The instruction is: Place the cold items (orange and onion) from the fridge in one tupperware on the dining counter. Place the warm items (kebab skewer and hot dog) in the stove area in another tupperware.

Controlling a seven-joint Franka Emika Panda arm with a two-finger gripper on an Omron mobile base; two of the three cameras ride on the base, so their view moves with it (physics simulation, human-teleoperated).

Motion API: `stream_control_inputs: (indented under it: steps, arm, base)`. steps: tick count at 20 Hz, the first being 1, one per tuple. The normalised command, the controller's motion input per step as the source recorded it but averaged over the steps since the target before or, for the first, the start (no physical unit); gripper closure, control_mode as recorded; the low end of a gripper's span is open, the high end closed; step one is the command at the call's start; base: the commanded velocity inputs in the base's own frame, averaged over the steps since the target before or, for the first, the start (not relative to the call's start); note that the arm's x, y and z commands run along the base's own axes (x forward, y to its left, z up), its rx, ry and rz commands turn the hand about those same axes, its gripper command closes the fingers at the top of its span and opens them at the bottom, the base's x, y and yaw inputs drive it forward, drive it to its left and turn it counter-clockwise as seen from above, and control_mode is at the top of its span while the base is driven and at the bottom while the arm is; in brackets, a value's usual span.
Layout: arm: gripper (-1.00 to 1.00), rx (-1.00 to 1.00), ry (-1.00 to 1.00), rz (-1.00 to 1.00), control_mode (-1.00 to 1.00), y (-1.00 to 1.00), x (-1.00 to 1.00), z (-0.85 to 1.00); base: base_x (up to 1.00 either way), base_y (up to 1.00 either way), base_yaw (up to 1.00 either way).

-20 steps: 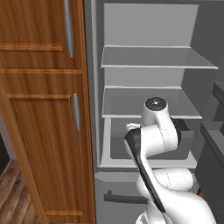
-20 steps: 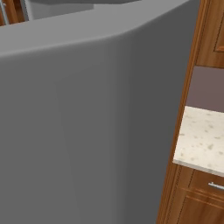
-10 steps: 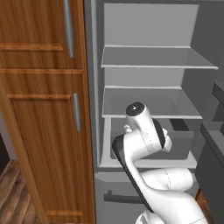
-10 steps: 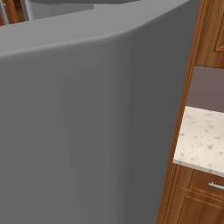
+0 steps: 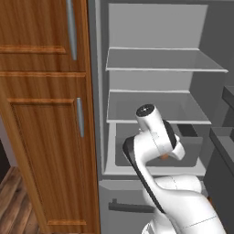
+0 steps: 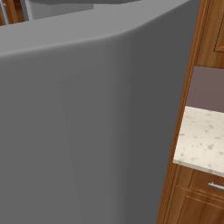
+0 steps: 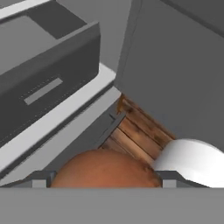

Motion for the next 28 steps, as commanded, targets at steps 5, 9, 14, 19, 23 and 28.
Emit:
stream_control_inputs:
  steps: [5,9,14,19,23,28]
  arm:
    - [1.00,0.05,-0.06,-0.29,-1.00,-0.24,0.00,-0.19]
    - [1.00,0.01,-0.07,-0.33,-1.00,-0.04,0.00,-0.23]
    - [1.00,0.00,-0.02,-0.07,1.00,0.00,0.00,-0.04]
    - [1.00,0.00,0.00,0.00,1.00,0.00,0.00,0.00]
    - [1.00,0.00,0.00,0.00,1.00,0.00,0.00,0.00]
    - [1.00,0.00,0.00,0.00,1.00,0.00,0.00,0.00]
  base:
    - [0.00,0.00,0.00]
    - [0.00,0.00,0.00]
    - [-0.10,0.00,-0.30]
    - [-0.27,0.00,-0.41]
    - [-0.40,0.00,-0.38]
    - [-0.68,0.00,-0.26]
